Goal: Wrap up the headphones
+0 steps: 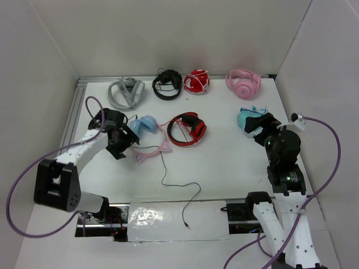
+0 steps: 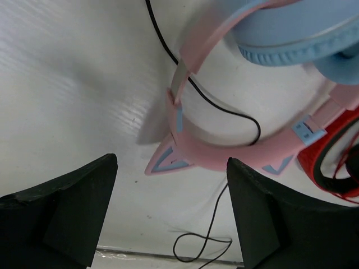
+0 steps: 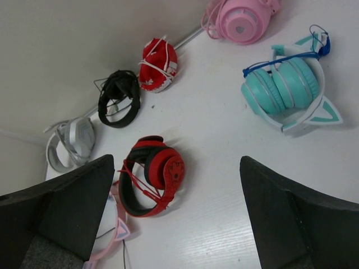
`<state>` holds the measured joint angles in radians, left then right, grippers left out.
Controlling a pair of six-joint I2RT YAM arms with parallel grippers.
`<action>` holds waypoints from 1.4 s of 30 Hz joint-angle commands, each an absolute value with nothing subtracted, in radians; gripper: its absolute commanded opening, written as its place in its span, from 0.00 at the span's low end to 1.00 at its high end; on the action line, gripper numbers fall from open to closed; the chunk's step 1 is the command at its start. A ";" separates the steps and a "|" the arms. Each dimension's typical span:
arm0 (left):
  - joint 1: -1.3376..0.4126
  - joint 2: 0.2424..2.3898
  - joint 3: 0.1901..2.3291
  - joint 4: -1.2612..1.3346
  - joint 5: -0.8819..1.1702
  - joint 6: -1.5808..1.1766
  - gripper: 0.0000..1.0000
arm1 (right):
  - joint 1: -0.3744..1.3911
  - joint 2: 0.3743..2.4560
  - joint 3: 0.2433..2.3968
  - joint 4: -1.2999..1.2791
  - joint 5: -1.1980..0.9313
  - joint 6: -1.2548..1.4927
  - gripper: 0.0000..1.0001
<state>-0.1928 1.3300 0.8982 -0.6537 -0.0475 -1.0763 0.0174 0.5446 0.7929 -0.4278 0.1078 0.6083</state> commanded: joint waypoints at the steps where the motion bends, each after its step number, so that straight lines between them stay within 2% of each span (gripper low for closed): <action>1: -0.209 1.451 0.962 -0.603 -0.060 -1.086 0.91 | 0.023 0.534 0.776 -0.373 0.083 0.598 1.00; 5: -0.221 1.578 1.015 -0.623 -0.051 -1.118 0.85 | 0.021 0.520 0.770 -0.377 0.084 0.589 1.00; 7: -0.229 1.632 1.046 -0.653 -0.064 -1.146 0.75 | 0.023 0.517 0.773 -0.385 0.090 0.587 1.00; 10: -0.241 1.669 1.075 -0.672 -0.075 -1.158 0.56 | 0.023 0.509 0.767 -0.385 0.101 0.586 1.00; 11: -0.248 1.677 1.081 -0.673 -0.078 -1.163 0.45 | 0.023 0.508 0.767 -0.385 0.106 0.587 1.00; 12: -0.253 1.689 1.081 -0.673 -0.084 -1.167 0.41 | 0.023 0.509 0.767 -0.388 0.109 0.588 1.00; 17: -0.261 1.739 1.089 -0.701 -0.069 -1.206 0.28 | 0.021 0.514 0.784 -0.417 0.130 0.589 1.00; 19: -0.265 1.740 1.088 -0.693 -0.074 -1.200 0.26 | 0.023 0.508 0.782 -0.417 0.130 0.588 1.00; 20: -0.265 1.740 1.089 -0.698 -0.075 -1.201 0.21 | 0.021 0.506 0.781 -0.417 0.129 0.588 1.00; 22: -0.267 1.740 1.106 -0.704 -0.078 -1.181 0.00 | 0.023 0.497 0.778 -0.417 0.127 0.586 1.00; 28: -0.320 1.655 1.199 -0.716 -0.156 -1.027 0.00 | 0.023 0.489 0.770 -0.391 0.013 0.531 1.00; 36: -0.388 1.333 1.313 -0.536 -0.137 -0.637 0.00 | 0.049 0.503 0.626 -0.220 -0.448 0.424 1.00; 40: -0.393 1.175 1.368 -0.463 -0.075 -0.531 0.00 | 0.185 0.477 0.600 -0.213 -0.381 0.365 1.00; 42: -0.399 1.126 1.417 -0.454 -0.045 -0.502 0.00 | 0.325 0.471 0.578 -0.171 -0.300 0.342 1.00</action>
